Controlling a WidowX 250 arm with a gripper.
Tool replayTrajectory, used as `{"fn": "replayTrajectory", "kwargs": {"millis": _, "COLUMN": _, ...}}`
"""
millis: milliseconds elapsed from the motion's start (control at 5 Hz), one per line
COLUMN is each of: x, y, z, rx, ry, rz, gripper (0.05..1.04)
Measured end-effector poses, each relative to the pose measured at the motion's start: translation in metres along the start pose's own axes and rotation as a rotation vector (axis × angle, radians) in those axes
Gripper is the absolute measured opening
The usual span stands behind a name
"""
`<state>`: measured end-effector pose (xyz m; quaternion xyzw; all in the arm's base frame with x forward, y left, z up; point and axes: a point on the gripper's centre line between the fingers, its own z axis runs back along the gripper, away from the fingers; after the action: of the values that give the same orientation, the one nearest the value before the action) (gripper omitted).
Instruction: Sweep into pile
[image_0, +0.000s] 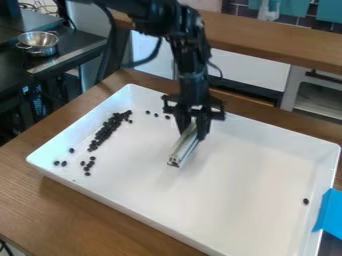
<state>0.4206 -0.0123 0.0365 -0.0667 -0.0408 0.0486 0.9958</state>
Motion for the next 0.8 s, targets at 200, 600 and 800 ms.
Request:
{"fn": "replayTrajectory", "kwargs": {"millis": 200, "x": 0.013, "y": -0.003, "z": -0.014, "rx": 0.030, "ry": -0.005, "rz": 0.017, "gripper": 0.380}}
{"fn": "replayTrajectory", "kwargs": {"millis": 600, "x": 0.040, "y": 0.011, "z": -0.015, "rx": 0.048, "ry": -0.032, "rz": 0.050, "gripper": 0.380}}
{"fn": "replayTrajectory", "kwargs": {"millis": 800, "x": 0.046, "y": 0.037, "z": -0.006, "rx": 0.054, "ry": -0.050, "rz": 0.085, "gripper": 0.380}}
